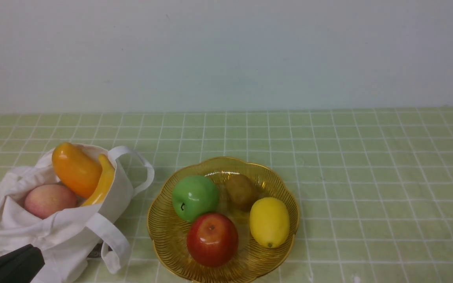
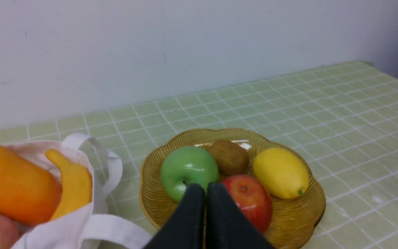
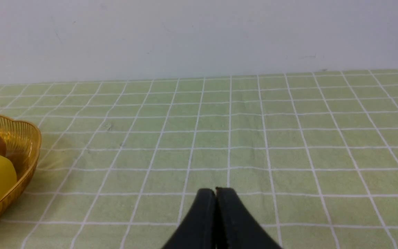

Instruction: Take the fruit out of the bag on the green coffee tablecloth and place them on the plate.

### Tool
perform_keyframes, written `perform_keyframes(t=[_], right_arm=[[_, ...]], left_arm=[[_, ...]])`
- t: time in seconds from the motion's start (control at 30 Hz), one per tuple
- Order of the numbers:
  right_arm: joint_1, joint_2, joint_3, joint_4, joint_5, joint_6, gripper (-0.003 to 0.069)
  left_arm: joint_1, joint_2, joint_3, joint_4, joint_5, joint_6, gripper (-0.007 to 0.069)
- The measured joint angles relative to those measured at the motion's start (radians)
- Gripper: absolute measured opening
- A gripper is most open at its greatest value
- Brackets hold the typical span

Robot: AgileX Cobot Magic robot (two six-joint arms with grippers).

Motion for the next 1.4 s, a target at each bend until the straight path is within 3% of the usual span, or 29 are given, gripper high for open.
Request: perform_keyframes(t=[0.3,0.47,0.73,0.9,1.4], right_arm=[[0.0,0.0,0.0,0.0,0.0,0.0,-0.0015],[0.0,0.0,0.0,0.0,0.0,0.0,-0.0015],[0.0,0.0,0.0,0.0,0.0,0.0,-0.0015],[0.0,0.0,0.0,0.0,0.0,0.0,-0.0015],[0.0,0.0,0.0,0.0,0.0,0.0,-0.0015]], left_arm=[[0.0,0.0,0.027,0.01,0.025,0.0,-0.0008],[0.047,0.0,0.084,0.09,-0.025,-0.019,-0.0008],[0.351,0.0,0.173,0.129,-0.065,-0.028,-0.0008],[0.481,-0.07,0.268,0.102,-0.066,-0.03,-0.0008],[0.496,-0.16,0.339,0.088,-0.06,-0.031,-0.0008]])
